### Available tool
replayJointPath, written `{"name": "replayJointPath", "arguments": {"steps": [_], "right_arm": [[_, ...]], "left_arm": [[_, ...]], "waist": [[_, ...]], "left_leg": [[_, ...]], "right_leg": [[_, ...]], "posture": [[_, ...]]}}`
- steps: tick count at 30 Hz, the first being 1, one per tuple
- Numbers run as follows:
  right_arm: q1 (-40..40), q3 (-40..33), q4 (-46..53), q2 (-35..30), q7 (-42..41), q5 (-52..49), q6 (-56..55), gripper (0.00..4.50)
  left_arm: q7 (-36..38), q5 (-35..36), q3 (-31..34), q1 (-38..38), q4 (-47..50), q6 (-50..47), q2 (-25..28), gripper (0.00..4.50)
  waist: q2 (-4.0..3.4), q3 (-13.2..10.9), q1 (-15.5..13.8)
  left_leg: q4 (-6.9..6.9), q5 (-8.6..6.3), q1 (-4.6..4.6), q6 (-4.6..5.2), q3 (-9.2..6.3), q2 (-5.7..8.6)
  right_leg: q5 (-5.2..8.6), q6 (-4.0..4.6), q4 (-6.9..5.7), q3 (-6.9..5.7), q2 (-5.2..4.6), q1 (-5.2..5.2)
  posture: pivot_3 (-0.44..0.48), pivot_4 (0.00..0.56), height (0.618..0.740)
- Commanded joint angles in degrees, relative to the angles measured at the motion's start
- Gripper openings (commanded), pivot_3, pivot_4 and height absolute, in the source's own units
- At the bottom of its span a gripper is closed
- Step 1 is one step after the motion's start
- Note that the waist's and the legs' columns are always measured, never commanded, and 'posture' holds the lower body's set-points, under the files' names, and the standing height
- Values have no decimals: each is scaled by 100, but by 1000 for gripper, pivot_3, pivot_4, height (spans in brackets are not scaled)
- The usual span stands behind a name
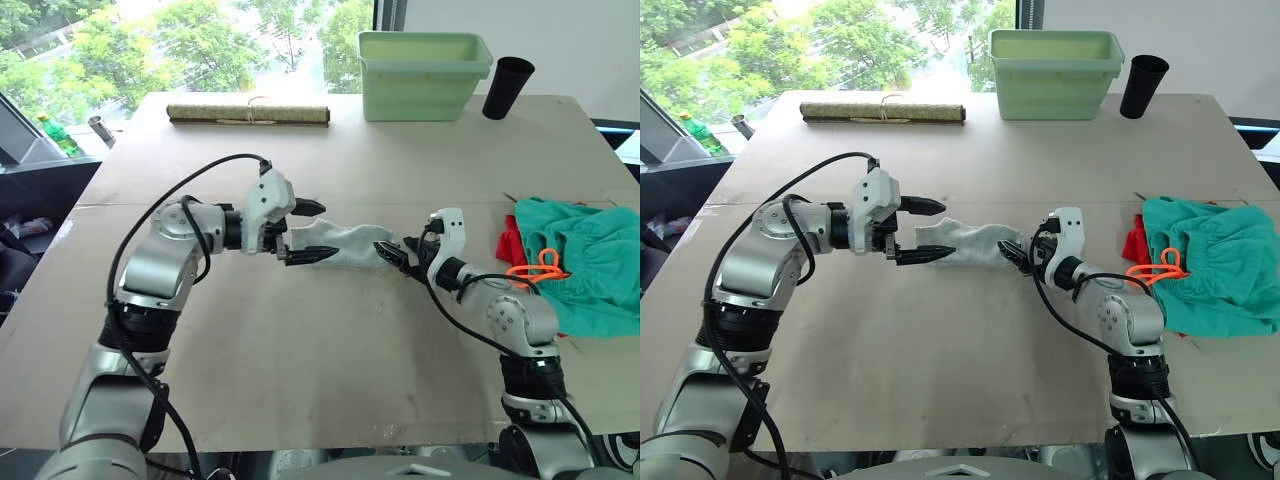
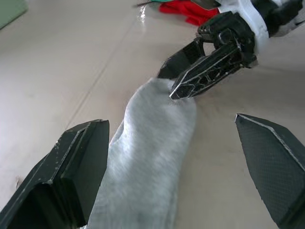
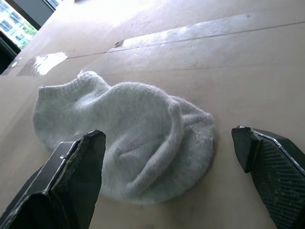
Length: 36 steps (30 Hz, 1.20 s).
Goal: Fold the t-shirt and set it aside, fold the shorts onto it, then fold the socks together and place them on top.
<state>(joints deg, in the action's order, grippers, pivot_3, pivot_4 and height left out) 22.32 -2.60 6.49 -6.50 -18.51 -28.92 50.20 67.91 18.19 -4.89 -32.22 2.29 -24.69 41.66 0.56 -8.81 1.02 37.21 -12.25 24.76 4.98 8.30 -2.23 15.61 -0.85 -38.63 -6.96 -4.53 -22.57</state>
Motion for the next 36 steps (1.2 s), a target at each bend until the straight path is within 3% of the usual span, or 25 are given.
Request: {"name": "replayJointPath", "arguments": {"steps": [1,2,4,9,10,11,14,23,26,29,36], "right_arm": [[171,159,-237,31,73,50,258,4475],[206,157,-278,54,110,47,327,4475],[236,365,-278,-64,46,167,436,3962],[145,681,-129,-320,-132,292,563,1893],[112,687,-56,-357,-148,277,606,1127],[95,685,-10,-377,-156,268,635,1012],[150,392,149,-652,-185,272,676,12],[156,127,902,-3225,-1108,523,772,12],[280,404,1080,-4018,-1271,950,602,12],[598,949,1413,-4478,-1246,1496,494,12],[1499,2441,2433,-4740,-1425,2374,839,12]], "left_arm": [[82,165,231,82,420,-102,279,4500],[106,203,242,102,487,-147,333,4500],[159,351,311,99,744,-341,474,4500],[117,540,390,22,985,-557,598,4500],[116,550,396,-3,990,-565,616,4500],[116,558,399,-21,988,-570,630,4500],[126,560,362,-78,957,-566,614,4500],[254,575,259,-193,950,-556,563,4500],[255,550,192,-245,961,-537,509,4500],[242,543,129,-304,977,-531,439,4500],[177,511,-34,-451,1011,-530,253,4500]], "waist": [[0,0,2],[1,0,3],[4,2,9],[4,3,11],[4,3,8],[4,3,7],[4,3,0],[-6,-7,-59],[-7,-8,-29],[-11,-10,-9],[-15,-14,-44]], "left_leg": [[-1,0,0,0,0,0],[0,0,0,0,0,0],[1,0,0,0,0,0],[-3,0,-1,-1,0,0],[-5,0,-3,-1,0,0],[-6,0,-2,-1,0,-1],[-5,0,-1,-1,0,0],[-6,-2,7,1,0,6],[-12,-1,6,1,0,3],[-19,-1,4,0,4,1],[-14,0,9,-1,5,-3]], "right_leg": [[0,0,0,0,0,0],[0,0,0,0,0,0],[0,0,0,0,0,1],[0,1,2,1,-1,0],[1,1,2,1,-1,0],[1,1,2,1,0,0],[1,0,3,1,0,0],[0,-1,23,-1,-8,0],[1,-1,22,-2,-4,-3],[1,-1,23,0,-2,-7],[2,-3,26,2,0,-11]], "posture": [[0,150,737],[0,150,737],[0,150,737],[0,150,737],[0,150,737],[0,150,737],[0,150,737],[0,150,737],[0,150,737],[0,150,737],[0,150,737]]}}
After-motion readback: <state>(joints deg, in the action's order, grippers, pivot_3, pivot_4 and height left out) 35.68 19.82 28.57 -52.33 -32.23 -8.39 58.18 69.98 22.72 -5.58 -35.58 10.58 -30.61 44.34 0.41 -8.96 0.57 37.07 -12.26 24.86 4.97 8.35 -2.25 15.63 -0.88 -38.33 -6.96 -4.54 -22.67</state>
